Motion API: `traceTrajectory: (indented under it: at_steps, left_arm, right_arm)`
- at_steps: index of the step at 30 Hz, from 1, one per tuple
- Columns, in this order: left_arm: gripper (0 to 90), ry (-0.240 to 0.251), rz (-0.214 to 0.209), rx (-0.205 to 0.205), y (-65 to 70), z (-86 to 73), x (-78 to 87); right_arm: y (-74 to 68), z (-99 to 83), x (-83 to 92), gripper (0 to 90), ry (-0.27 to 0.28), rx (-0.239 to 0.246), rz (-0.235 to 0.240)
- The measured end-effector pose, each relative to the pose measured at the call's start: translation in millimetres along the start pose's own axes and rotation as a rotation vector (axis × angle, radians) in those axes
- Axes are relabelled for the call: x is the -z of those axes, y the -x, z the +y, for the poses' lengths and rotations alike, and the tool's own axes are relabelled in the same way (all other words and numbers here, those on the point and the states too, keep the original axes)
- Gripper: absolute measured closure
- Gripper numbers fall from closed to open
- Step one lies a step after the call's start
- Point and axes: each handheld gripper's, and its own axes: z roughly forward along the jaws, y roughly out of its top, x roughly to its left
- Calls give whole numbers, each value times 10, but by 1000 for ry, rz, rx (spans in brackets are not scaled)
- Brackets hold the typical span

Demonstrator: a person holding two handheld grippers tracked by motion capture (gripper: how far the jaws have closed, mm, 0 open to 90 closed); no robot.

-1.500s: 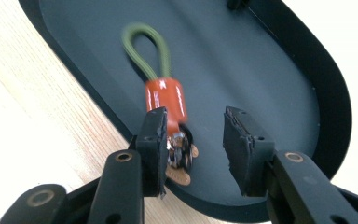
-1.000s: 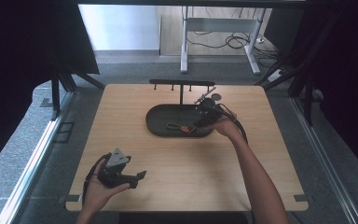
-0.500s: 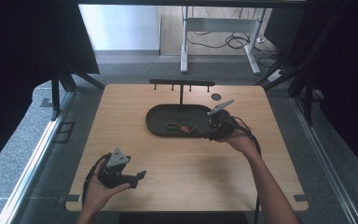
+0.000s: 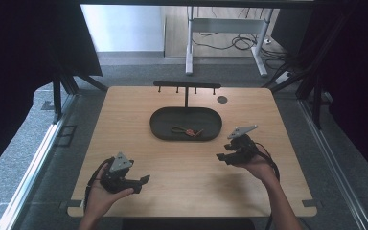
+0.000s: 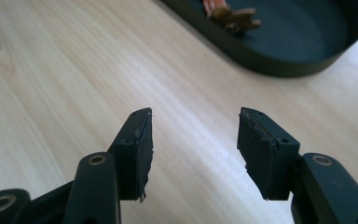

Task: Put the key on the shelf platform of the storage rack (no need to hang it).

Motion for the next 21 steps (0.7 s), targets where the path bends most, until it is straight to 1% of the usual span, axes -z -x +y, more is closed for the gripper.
traceTrajectory:
  at_steps: [6,10,12,13,15,18,21]
  left_arm:
    - [205,-3,9,-4,15,6,-4]
    - [205,-8,13,-8,23,9,-15]
    - [204,-9,18,-8,22,6,-15]
    - [204,-10,22,-8,20,5,-12]
    - [204,-9,28,-6,14,7,-3]
    - [204,-8,33,0,5,12,-2]
    - [204,-15,36,5,-1,6,-31]
  right_arm:
    - [-61,-283,63,458,4,-10,-10]
    - [-68,-445,98,464,21,-38,-15]
    - [-62,-478,89,458,3,-39,-10]
    - [-57,-490,93,458,7,-42,-16]
    - [-41,-509,99,448,29,-52,-13]
    - [-36,-539,106,415,50,-51,-26]
    - [-9,-600,105,388,55,-63,-34]
